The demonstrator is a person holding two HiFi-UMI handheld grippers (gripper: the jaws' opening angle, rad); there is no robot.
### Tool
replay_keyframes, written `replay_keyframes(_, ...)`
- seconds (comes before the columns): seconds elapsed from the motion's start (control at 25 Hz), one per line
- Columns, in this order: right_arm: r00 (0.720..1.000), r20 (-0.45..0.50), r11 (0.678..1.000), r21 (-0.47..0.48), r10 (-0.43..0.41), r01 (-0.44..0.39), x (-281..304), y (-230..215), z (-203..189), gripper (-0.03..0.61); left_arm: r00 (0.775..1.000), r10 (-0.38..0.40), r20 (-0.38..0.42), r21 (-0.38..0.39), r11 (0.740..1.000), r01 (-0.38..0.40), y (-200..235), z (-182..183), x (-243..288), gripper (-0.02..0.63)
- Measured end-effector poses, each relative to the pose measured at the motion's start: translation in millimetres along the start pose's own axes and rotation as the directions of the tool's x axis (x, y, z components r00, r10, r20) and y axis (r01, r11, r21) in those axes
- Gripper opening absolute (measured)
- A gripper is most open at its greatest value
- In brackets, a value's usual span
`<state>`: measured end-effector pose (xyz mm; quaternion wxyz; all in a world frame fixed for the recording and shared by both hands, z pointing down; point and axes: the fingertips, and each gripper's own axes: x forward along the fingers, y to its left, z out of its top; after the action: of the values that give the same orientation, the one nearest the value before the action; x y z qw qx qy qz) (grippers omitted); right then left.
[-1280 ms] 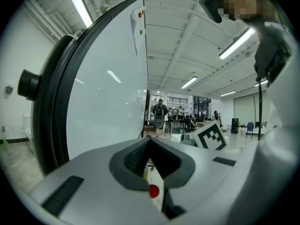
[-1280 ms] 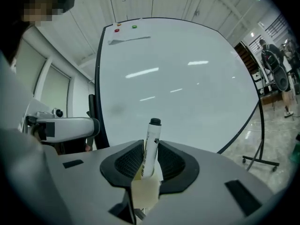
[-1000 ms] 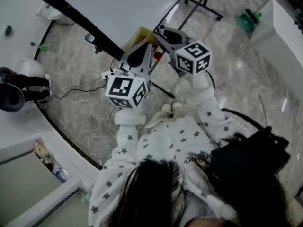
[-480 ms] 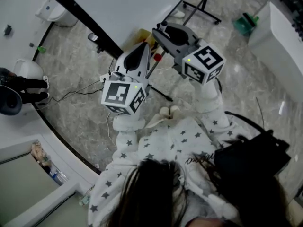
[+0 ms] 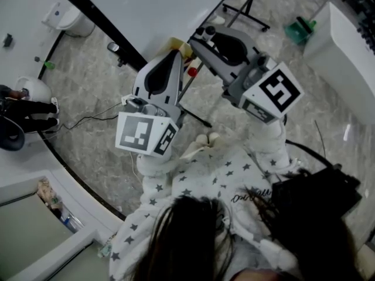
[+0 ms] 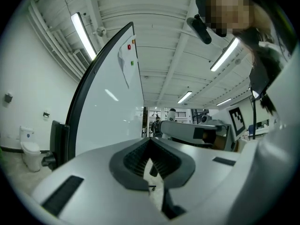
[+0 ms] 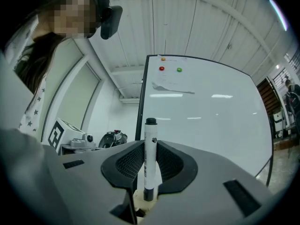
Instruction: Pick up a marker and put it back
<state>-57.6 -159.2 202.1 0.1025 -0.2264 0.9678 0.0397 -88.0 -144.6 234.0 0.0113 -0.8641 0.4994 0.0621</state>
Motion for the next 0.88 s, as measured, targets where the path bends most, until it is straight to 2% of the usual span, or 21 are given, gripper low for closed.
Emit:
replay_keyframes(0.36,1.000,0.013,1.000,-0.002,0.010,-0.010,-2.1,9.0,8.8,0.081,0.999,-0.034,-0.042,0.039,0.999,0.036,-5.3,-5.6,1.9,0.000)
replay_keyframes(0.56,1.000,0.021,1.000,-0.002,0.015,-0.015,-2.0,10.1,10.3,0.081,0.999,-0.021,-0.033,0.029,0.999,0.022,-3.5,-4.5,1.6,0.001)
replay_keyframes(0.76,1.000,-0.012,1.000,-0.006,0.001,-0.001,-4.8,5.2,3.3,0.081,1.000,0.003,-0.023,0.019,1.000,-0.002,0.2,-1.2,0.4,0.000)
replay_keyframes(0.88,1.000,-0.026,1.000,0.007,-0.003,0.003,-1.5,-6.3,-12.5,0.083,0.999,-0.005,-0.042,-0.004,1.000,0.004,8.2,-14.2,6.7,0.000)
